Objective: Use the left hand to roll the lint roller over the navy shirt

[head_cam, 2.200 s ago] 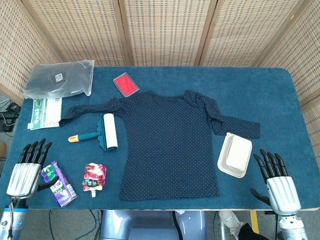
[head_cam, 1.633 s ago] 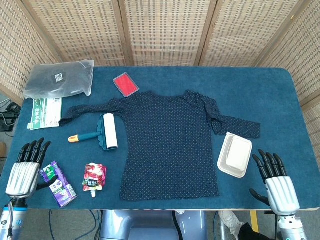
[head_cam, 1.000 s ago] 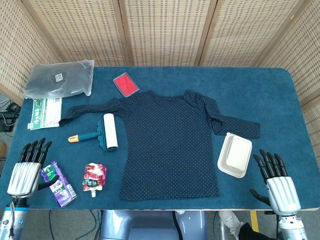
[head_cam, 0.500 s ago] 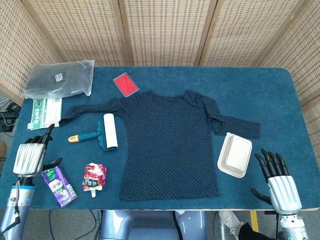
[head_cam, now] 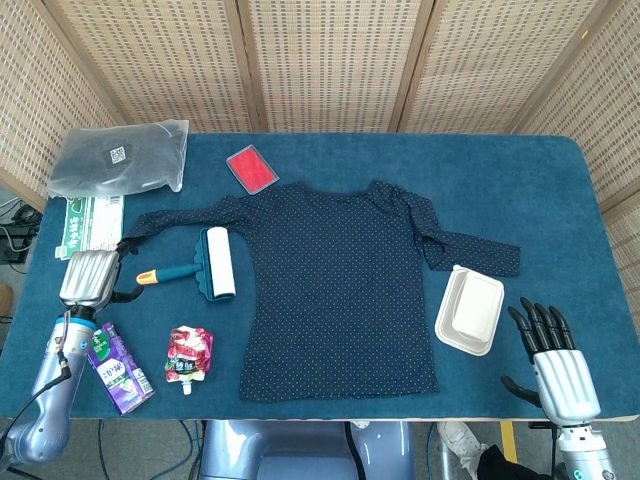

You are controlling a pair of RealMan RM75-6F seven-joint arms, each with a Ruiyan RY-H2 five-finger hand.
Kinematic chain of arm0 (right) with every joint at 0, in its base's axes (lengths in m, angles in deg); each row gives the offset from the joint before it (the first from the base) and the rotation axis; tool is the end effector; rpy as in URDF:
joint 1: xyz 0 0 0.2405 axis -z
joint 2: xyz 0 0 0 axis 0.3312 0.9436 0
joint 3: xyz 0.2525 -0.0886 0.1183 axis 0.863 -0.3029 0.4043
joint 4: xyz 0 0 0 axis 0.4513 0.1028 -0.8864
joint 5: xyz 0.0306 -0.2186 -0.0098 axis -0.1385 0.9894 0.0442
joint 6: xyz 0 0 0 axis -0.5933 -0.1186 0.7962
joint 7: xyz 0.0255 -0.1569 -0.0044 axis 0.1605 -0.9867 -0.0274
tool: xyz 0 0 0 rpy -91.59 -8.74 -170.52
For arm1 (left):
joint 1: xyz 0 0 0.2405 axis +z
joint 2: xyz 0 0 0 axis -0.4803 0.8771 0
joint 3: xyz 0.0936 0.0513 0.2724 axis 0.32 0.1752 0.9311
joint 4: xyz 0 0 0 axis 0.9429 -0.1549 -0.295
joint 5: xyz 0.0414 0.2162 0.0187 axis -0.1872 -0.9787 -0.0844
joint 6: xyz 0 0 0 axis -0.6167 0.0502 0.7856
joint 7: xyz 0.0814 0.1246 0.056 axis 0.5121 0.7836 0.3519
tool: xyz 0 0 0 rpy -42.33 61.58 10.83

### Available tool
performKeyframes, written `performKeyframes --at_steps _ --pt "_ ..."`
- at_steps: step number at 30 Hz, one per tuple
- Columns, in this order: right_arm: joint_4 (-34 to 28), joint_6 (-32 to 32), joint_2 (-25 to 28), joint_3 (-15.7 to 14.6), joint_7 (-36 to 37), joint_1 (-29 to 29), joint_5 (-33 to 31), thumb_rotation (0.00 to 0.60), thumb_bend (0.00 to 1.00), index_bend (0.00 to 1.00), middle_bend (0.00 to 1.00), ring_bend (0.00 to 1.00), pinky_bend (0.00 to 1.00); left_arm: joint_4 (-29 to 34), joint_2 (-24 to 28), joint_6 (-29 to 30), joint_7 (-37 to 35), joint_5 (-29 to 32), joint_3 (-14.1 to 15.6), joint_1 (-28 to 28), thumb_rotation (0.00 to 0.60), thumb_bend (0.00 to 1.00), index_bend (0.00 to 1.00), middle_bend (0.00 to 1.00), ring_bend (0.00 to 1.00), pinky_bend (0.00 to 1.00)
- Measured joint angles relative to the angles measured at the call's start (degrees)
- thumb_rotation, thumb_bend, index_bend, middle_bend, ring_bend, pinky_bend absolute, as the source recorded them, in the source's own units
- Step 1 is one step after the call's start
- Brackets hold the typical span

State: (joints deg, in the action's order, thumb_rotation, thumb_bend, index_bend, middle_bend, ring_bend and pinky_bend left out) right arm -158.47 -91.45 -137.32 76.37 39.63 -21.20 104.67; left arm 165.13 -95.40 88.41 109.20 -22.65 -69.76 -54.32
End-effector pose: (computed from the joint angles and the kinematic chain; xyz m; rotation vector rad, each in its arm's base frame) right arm -0.3214 -0.1713 0.1207 1.4535 -0.8426 0.9917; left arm -0.2837 0.3527 0.0904 -1.5229 -0.8840 -0.6420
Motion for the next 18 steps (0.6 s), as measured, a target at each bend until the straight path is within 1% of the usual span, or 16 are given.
performKeyframes --at_steps 5,8,10,18 --pt "0.6 0.6 -0.4 0.2 -0.1 -0.2 -0.8 0.6 0.12 0.0 0.0 0.0 0.0 -5.6 -2.4 -4.0 2.7 5.7 -0.3 -4.7 0.6 0.25 0.36 0.88 0.73 0.69" --pt "1.3 1.2 -0.8 0.4 -0.3 -0.3 -1.5 0.6 0.12 0.0 0.0 0.0 0.0 -8.9 -4.3 -6.8 4.1 9.2 -0.1 -7.2 0.6 0.28 0.36 0.88 0.73 0.69" --pt "1.6 1.4 -1.0 0.4 -0.4 -0.4 -1.7 0.6 0.12 0.0 0.0 0.0 0.0 -11.5 -5.9 -8.5 5.0 12.0 0.3 -9.1 0.6 0.28 0.36 0.88 0.73 0.69" --pt "2.2 1.4 -1.4 0.5 -0.4 -0.6 -2.0 0.6 0.12 0.0 0.0 0.0 0.0 -17.3 -10.0 -11.3 6.2 16.6 2.0 -12.9 0.6 0.28 0.36 0.88 0.73 0.69"
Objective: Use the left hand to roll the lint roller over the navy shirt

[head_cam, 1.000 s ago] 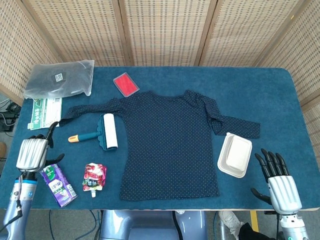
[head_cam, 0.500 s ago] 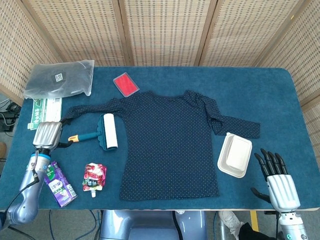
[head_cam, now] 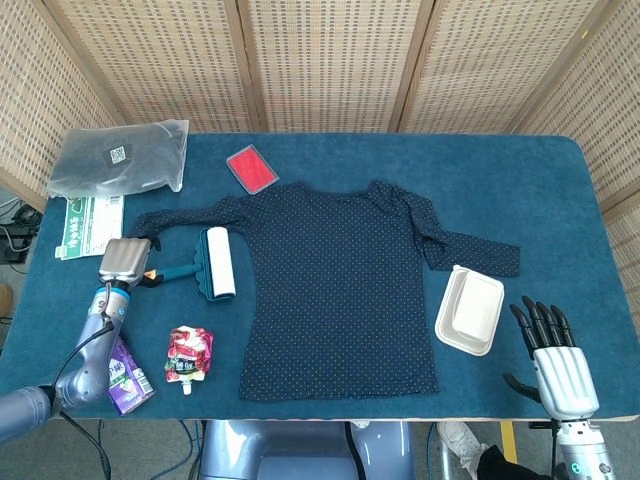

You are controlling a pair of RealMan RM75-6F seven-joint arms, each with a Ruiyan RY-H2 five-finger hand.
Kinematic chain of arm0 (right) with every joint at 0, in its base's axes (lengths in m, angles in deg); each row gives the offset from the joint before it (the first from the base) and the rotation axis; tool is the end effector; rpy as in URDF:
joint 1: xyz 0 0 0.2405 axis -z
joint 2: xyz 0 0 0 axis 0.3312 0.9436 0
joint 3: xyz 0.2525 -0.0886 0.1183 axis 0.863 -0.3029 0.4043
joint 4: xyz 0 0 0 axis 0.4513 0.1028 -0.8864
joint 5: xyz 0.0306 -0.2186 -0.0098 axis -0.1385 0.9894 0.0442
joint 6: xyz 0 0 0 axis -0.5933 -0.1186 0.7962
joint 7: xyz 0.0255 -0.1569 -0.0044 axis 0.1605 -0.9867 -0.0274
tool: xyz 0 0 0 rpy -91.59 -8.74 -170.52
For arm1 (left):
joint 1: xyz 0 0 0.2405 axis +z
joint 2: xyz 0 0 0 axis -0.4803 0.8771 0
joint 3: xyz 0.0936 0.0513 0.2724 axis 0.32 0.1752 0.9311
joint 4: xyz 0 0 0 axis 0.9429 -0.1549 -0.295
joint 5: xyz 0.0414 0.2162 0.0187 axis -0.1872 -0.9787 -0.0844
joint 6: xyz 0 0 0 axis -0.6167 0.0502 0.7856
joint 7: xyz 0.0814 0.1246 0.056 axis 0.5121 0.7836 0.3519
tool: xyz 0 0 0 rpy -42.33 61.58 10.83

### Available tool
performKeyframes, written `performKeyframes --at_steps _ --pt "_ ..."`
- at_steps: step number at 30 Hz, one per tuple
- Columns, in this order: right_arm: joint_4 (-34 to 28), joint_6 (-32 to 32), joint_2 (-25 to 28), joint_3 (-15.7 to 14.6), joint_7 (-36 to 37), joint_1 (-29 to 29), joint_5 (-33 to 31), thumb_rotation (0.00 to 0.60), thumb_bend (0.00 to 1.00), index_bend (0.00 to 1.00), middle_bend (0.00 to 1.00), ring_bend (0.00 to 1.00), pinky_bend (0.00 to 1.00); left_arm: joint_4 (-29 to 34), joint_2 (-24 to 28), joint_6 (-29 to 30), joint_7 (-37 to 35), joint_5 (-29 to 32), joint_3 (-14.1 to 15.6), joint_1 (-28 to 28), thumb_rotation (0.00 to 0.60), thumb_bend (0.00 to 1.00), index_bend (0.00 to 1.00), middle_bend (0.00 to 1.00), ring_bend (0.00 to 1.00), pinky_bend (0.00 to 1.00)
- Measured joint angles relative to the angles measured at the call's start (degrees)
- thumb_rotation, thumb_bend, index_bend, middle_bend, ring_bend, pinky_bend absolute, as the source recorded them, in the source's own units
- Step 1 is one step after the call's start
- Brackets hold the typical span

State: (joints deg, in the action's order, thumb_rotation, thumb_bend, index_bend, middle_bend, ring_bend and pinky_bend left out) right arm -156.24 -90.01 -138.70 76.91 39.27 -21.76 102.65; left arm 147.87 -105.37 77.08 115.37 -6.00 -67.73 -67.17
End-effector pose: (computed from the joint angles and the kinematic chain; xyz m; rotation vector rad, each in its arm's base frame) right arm -0.3311 -0.1774 0.1141 1.4488 -0.8470 0.9513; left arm -0.2890 0.4172 0.0273 -1.5971 -0.9627 -0.4433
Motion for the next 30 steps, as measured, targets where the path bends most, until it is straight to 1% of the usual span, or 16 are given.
performKeyframes --at_steps 4,16,27,28,30 --pt "0.2 0.0 -0.1 0.0 0.0 0.0 -0.1 0.6 0.12 0.0 0.0 0.0 0.0 -2.4 -1.9 -1.2 -0.3 1.6 0.9 -1.8 0.6 0.28 0.37 0.88 0.73 0.69" --pt "0.5 -0.2 -0.1 0.1 0.4 -0.1 -0.2 0.6 0.12 0.0 0.0 0.0 0.0 -5.7 -4.9 -2.2 -0.8 3.0 2.9 -4.0 0.6 0.28 0.4 0.88 0.73 0.69" --pt "0.7 -0.3 -0.2 0.1 0.5 -0.1 -0.3 0.6 0.12 0.0 0.0 0.0 0.0 -8.3 -7.0 -2.7 -1.2 4.3 4.3 -5.0 0.6 0.29 0.42 0.88 0.73 0.69" --pt "0.8 -0.4 -0.2 0.1 0.5 -0.1 -0.3 0.6 0.12 0.0 0.0 0.0 0.0 -8.7 -7.2 -2.6 -1.1 4.4 4.5 -5.0 0.6 0.29 0.42 0.88 0.73 0.69" --pt "0.8 -0.5 -0.2 0.1 0.6 -0.1 -0.3 0.6 0.12 0.0 0.0 0.0 0.0 -9.3 -7.7 -2.6 -1.1 4.4 4.8 -5.1 0.6 0.37 0.44 0.88 0.73 0.69"
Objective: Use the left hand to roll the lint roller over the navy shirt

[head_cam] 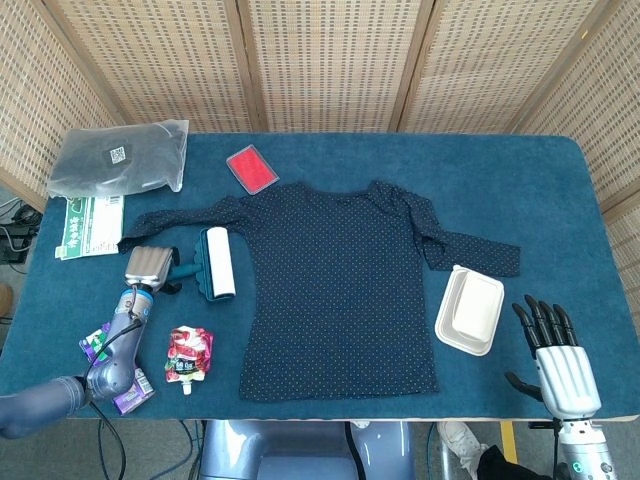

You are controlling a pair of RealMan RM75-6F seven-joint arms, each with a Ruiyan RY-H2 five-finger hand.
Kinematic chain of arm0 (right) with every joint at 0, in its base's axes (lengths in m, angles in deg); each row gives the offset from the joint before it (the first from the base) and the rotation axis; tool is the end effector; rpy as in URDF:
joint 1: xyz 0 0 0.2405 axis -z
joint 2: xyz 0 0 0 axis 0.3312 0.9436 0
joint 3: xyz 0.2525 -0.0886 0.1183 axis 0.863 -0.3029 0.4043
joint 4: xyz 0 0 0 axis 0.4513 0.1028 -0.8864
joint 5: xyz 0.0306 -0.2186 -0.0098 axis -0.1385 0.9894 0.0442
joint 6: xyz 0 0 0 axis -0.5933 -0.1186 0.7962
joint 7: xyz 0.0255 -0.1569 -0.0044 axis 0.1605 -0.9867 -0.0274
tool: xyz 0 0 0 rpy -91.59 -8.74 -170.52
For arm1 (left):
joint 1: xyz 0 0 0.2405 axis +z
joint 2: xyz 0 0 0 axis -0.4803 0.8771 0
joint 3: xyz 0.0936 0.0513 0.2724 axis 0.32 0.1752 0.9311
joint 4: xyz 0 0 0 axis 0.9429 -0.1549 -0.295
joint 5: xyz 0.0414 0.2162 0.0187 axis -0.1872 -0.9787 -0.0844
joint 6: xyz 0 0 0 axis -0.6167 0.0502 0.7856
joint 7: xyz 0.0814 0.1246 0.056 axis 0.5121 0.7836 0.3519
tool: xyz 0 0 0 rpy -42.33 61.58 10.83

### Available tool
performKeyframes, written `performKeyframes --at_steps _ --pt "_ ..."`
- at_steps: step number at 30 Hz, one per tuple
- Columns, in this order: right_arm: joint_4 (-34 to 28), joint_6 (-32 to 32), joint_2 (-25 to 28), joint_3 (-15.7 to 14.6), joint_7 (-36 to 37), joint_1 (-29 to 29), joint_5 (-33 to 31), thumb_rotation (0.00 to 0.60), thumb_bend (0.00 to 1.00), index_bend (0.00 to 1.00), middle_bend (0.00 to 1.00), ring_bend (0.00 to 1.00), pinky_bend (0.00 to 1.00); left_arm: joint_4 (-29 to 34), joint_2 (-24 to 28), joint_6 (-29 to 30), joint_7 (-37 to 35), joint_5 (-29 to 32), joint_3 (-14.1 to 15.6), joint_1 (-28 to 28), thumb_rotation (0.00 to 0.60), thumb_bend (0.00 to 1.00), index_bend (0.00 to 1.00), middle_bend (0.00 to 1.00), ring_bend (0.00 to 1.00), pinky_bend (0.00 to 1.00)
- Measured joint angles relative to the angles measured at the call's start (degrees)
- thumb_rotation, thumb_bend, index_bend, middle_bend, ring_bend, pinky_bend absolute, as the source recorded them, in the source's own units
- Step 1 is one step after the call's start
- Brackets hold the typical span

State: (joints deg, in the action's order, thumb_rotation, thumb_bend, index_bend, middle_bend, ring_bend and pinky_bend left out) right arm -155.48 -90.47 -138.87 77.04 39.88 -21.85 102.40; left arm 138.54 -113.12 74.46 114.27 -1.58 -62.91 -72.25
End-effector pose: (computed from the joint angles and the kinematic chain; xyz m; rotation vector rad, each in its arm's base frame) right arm -0.3334 -0.1786 0.1157 1.4393 -0.8416 0.9556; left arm -0.2880 0.4255 -0.0242 -1.6514 -0.9971 -0.3798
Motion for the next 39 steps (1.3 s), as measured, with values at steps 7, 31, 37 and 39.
performKeyframes --at_steps 7,31,37,39 --pt "0.0 -0.3 0.0 -0.1 0.1 0.0 0.3 0.6 0.12 0.0 0.0 0.0 0.0 -0.4 -0.7 1.8 -1.0 -2.0 0.3 0.0 0.6 0.7 0.77 0.89 0.73 0.69" --pt "-0.9 -1.2 1.1 0.3 1.6 0.3 0.1 0.6 0.12 0.0 0.0 0.0 0.0 14.6 13.6 -0.3 5.2 -7.9 1.0 -6.2 0.6 0.57 0.85 0.89 0.73 0.68" --pt "-0.5 -0.5 1.2 0.5 2.1 0.1 -0.9 0.6 0.12 0.0 0.0 0.0 0.0 16.0 14.4 -2.4 8.5 -2.9 1.4 -10.2 0.6 0.54 0.85 0.89 0.73 0.68" --pt "0.0 0.0 1.1 0.7 2.3 0.0 -1.4 0.6 0.12 0.0 0.0 0.0 0.0 15.5 13.9 -2.9 9.6 -0.8 1.7 -11.5 0.6 0.54 0.85 0.89 0.73 0.68"
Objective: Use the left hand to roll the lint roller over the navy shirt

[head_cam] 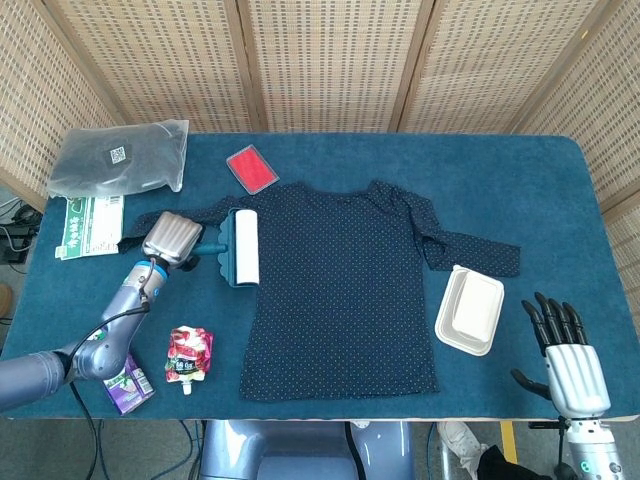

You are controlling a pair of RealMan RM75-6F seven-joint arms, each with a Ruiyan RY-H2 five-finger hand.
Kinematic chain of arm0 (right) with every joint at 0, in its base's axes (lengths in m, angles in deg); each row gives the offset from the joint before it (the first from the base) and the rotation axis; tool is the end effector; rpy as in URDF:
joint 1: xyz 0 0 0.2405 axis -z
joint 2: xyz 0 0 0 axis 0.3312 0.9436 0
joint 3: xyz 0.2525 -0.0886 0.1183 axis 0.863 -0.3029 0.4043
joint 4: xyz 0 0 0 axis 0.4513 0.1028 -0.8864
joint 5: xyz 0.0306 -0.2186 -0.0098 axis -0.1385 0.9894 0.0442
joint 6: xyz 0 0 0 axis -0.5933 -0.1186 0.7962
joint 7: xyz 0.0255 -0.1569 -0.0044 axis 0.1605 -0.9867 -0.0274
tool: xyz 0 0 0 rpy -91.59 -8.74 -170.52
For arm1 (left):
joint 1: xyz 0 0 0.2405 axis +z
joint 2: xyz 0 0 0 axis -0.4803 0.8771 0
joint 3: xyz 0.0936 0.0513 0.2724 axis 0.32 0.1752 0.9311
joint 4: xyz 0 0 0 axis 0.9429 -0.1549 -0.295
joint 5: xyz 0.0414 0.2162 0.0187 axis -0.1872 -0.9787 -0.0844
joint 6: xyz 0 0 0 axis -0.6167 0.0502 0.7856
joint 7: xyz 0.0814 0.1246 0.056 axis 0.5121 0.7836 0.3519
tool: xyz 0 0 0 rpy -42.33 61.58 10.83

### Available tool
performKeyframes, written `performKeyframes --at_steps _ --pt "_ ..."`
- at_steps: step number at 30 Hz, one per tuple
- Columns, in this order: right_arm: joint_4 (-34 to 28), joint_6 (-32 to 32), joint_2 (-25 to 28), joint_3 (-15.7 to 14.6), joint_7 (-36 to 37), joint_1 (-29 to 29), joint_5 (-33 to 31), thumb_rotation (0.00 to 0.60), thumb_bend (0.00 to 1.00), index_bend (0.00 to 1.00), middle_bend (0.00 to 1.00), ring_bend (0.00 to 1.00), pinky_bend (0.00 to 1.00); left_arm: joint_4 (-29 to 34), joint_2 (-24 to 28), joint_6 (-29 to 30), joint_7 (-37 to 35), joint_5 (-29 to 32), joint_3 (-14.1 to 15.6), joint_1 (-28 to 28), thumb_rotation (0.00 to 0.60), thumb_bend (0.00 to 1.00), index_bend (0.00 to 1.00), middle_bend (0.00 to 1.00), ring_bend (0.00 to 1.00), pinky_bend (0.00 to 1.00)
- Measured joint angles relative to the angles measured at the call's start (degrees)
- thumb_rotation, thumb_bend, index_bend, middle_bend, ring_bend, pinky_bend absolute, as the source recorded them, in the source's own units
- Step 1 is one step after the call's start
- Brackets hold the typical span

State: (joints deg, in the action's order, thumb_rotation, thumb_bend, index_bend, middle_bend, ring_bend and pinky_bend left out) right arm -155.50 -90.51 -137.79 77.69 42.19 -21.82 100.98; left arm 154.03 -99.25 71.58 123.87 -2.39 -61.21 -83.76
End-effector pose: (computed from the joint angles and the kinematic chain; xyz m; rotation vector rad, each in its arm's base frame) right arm -0.3387 -0.1813 0.1253 1.4050 -0.8619 0.9636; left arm -0.1879 0.4566 0.0299 -1.9132 -0.6557 -0.3894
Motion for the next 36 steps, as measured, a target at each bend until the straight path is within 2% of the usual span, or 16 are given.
performKeyframes --at_steps 4,16,28,36 --pt "0.5 0.5 -0.2 0.2 0.3 -0.2 -0.6 0.6 0.12 0.0 0.0 0.0 0.0 -2.3 -2.3 -1.0 2.4 4.3 1.2 -3.0 0.6 0.53 0.85 0.89 0.73 0.68" --pt "2.1 2.3 -0.8 0.7 0.6 -0.6 -2.7 0.6 0.12 0.0 0.0 0.0 0.0 -9.4 -7.5 -4.4 5.5 10.9 4.2 -9.2 0.6 0.53 0.85 0.89 0.73 0.68" --pt "3.3 3.4 -1.1 1.1 1.8 -1.0 -4.1 0.6 0.12 0.0 0.0 0.0 0.0 -11.5 -10.2 -6.4 10.9 19.3 8.0 -16.9 0.6 0.52 0.85 0.89 0.73 0.68" --pt "3.6 4.2 -1.0 1.1 2.9 -1.3 -4.6 0.6 0.12 0.0 0.0 0.0 0.0 -12.5 -12.9 -5.8 13.4 24.3 9.1 -21.2 0.6 0.52 0.85 0.89 0.73 0.68"
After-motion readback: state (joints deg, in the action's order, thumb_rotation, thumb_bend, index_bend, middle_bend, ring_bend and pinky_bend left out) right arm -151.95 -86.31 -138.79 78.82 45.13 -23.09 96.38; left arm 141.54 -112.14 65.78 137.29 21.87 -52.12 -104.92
